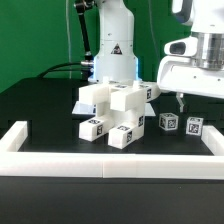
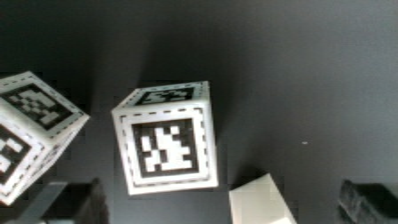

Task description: Assemble chair

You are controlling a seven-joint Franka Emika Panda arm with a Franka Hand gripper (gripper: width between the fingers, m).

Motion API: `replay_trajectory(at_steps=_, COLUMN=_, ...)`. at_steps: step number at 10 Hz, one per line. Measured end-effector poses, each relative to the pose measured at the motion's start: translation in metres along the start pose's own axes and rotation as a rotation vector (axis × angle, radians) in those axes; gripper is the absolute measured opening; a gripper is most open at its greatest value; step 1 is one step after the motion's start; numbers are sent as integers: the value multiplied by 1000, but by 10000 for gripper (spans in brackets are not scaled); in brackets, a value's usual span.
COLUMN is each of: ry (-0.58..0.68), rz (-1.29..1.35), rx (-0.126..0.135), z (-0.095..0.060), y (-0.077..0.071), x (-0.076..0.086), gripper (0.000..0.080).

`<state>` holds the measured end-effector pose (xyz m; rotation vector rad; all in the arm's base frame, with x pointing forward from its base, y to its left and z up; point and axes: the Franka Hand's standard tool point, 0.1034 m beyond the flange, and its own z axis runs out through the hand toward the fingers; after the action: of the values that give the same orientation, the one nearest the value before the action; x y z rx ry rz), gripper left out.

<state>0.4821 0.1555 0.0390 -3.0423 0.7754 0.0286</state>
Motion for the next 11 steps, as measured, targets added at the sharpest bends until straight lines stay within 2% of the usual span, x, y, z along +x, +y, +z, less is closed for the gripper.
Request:
replay_trajectory(at_steps=1, ry=0, rz=0, rx=0, z=0, y=0, x=0, gripper=649)
replay_trajectory(at_steps=2, ry=20, rz=-13, rx=20, z=0, y=1, x=4, gripper=649)
replay_trajectory(at_steps=3, ry=57, rz=-18, rx=53, z=1, y=5, x=9, gripper=649)
replay_trajectory(at_steps=5, ry=91, rz=-39, rx=82, z=2, y=-2, x=7, gripper=649)
replay_trajectory(at_steps=7, ry=84, rz=-42, rx=76, z=5, y=-2, x=3, gripper=649)
replay_trajectory(at_steps=11, ry=61, rz=-39, rx=45, z=22, y=8, x=-8, gripper=649)
